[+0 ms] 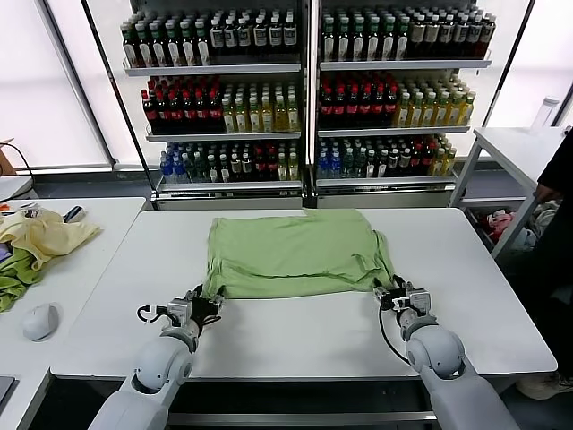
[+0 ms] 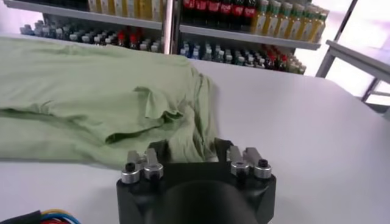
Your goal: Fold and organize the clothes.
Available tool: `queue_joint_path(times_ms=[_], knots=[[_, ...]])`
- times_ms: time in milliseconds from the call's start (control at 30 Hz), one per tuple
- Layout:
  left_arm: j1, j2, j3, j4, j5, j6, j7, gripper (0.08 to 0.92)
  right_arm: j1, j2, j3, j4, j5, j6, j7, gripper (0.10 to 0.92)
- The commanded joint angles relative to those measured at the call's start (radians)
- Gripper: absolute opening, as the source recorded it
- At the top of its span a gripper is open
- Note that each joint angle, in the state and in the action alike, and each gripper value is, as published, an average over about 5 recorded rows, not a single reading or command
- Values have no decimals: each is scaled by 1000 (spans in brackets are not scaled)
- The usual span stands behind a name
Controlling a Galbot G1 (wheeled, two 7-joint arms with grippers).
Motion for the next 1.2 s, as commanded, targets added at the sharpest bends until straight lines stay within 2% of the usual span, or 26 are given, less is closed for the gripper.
queue_joint_path(times_ms=[33, 200, 367, 567, 767, 867, 1000, 1200], knots=[[19, 13, -13, -17, -88, 20, 26, 392, -15, -4, -2, 10, 44, -16, 0, 343], [77, 31, -42, -91, -136, 27, 32, 244, -95, -23, 17, 94, 47, -15, -1, 206], [187, 50, -78, -217, -138, 36, 25, 121, -227, -36, 72, 242, 35, -15, 5, 149], [383, 67, -124, -409, -67, 43, 17, 105, -481, -21, 167, 453, -65, 8, 0, 144], [539, 67, -167, -523, 27, 43, 18, 105, -693, 9, 239, 567, -186, 37, -25, 144], [571, 68, -185, -550, 52, 44, 16, 105, -722, 8, 253, 591, -203, 26, -30, 171], [580, 71, -208, -575, 62, 44, 13, 127, -711, 0, 268, 620, -204, 31, -31, 278], [502, 97, -239, -570, 38, 44, 10, 284, -605, -22, 277, 636, -150, 44, -3, 441]])
